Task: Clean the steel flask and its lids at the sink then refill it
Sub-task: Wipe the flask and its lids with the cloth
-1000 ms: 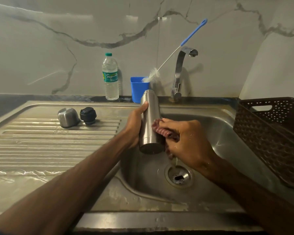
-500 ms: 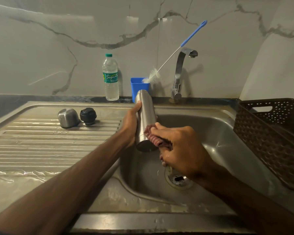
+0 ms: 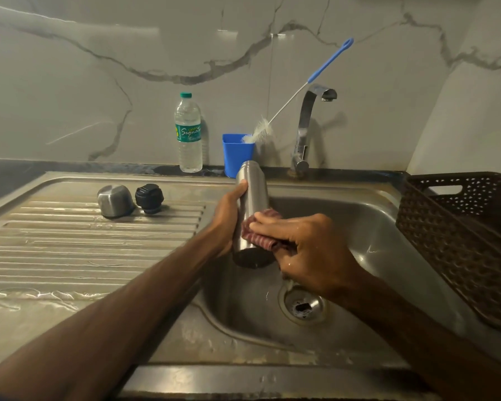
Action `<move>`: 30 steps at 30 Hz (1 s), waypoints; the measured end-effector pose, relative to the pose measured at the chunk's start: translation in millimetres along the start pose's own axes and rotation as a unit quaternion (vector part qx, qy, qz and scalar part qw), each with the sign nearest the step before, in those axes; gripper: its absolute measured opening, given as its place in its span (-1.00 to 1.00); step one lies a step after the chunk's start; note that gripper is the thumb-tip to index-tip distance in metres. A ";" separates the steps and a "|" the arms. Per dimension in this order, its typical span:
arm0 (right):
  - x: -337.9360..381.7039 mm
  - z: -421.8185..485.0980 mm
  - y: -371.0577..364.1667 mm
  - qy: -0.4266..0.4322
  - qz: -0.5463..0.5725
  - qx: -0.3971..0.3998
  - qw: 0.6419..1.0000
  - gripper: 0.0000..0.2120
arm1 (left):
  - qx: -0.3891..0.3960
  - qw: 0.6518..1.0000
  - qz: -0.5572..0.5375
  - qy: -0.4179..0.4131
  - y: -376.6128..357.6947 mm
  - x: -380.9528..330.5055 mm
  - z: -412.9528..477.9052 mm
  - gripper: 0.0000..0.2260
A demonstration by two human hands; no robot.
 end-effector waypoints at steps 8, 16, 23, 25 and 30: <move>-56.6 -1.1 18.8 -0.136 -0.041 -0.089 0.986 -0.59 | 0.048 0.996 0.069 -0.007 -23.8 14.0 -5.9 -0.52; -56.8 2.9 10.8 -0.108 -0.037 -0.054 0.992 -0.60 | 0.090 0.993 0.052 0.051 -25.4 13.4 -15.3 -0.50; -69.0 -0.6 18.6 -0.111 -0.104 -0.081 0.985 -0.60 | 0.144 0.986 0.077 0.042 -37.4 24.2 -13.6 -0.42; -64.1 1.1 15.7 -0.073 -0.090 -0.066 0.991 -0.59 | 0.150 0.986 0.060 0.033 -34.8 20.6 -11.5 -0.40; -95.5 -0.9 29.3 -0.160 -0.120 -0.127 0.971 -0.53 | 0.204 0.971 0.121 0.033 -41.1 23.9 -14.2 -0.39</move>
Point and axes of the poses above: each hand's wrist, its own z-axis towards the middle knuckle, its own y-axis out of the back of the hand, x = y × z, the point moved 4 cm from there along z, towards the middle knuckle, and after that the axes turned 3 degrees about y, right-handed, at the moved point
